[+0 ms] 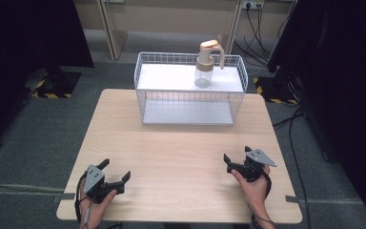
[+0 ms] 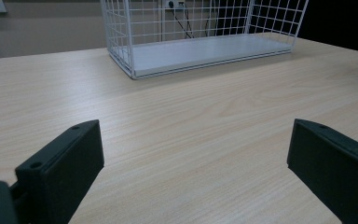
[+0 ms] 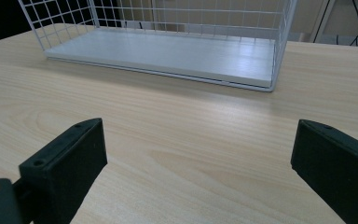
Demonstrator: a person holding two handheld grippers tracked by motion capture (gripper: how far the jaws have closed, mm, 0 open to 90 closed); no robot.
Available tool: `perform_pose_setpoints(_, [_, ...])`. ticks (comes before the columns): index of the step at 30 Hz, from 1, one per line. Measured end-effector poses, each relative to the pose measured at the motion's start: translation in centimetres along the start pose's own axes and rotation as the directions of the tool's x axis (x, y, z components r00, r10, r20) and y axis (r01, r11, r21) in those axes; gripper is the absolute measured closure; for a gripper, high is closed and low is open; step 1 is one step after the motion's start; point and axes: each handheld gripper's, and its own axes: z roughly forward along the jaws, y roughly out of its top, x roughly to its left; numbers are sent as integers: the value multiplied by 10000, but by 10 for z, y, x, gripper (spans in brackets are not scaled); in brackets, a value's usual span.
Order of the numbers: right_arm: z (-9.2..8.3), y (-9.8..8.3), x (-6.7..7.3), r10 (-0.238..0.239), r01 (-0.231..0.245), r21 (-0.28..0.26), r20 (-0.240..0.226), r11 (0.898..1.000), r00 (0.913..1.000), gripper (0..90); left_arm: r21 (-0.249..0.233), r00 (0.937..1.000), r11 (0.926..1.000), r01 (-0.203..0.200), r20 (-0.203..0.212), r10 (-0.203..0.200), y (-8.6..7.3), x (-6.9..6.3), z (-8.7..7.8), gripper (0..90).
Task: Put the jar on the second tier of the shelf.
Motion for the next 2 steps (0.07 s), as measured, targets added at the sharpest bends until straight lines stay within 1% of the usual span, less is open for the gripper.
perform_pose_setpoints(2, [-1, 1, 1, 9, -9, -52, -35, 10000, 10000, 36, 15, 10000, 10000, -2, 3, 2, 0, 0, 0, 30])
